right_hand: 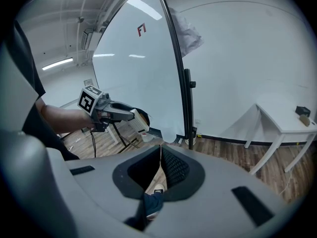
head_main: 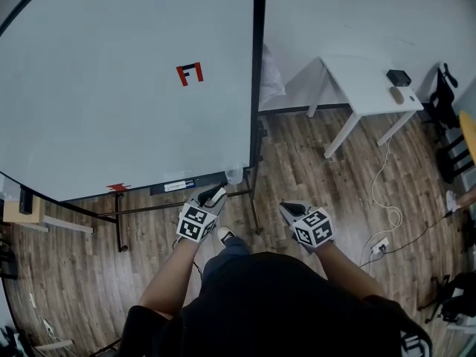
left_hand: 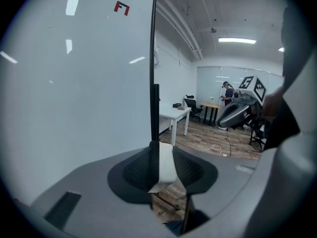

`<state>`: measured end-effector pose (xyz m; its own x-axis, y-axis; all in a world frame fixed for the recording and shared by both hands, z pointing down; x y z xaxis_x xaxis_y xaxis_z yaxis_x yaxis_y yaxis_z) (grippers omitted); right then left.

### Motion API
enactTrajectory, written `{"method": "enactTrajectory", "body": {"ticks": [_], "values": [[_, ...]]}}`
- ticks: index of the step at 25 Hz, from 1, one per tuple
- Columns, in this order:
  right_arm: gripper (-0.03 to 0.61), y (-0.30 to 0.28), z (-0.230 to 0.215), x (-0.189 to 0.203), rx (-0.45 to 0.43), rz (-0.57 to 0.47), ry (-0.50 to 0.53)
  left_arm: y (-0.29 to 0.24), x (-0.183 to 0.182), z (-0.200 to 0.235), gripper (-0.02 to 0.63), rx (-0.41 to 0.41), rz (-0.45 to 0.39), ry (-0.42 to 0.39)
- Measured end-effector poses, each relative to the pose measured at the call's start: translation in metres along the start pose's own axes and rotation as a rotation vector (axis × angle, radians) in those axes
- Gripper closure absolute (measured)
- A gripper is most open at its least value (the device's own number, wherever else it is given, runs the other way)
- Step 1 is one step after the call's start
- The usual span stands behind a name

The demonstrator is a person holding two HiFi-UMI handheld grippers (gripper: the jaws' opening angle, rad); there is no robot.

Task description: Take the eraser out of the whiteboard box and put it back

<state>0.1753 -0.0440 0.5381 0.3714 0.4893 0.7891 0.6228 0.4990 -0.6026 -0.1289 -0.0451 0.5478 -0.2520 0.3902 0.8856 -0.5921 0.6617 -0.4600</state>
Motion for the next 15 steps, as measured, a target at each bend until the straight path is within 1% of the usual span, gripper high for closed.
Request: {"method": "enactTrajectory", "body": {"ticks": [15], "values": [[0.578,-0.017,-0.005,-0.012,-0.002,-0.001,-0.018,-0.011,-0.035,0.025,0.469,0.021,-0.039,-0.008]]}}
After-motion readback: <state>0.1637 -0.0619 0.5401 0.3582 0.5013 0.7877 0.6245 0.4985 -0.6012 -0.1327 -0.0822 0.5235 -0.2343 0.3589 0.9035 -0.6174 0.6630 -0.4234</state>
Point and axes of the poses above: the fingertips, and each gripper's own axes: y backward along the fingers, z to its left, x out of its underside, the point moved 10 cm from there along y, backward along the fingers, and after that the axes turned 4 degrees about x, right-handed, at the moved point
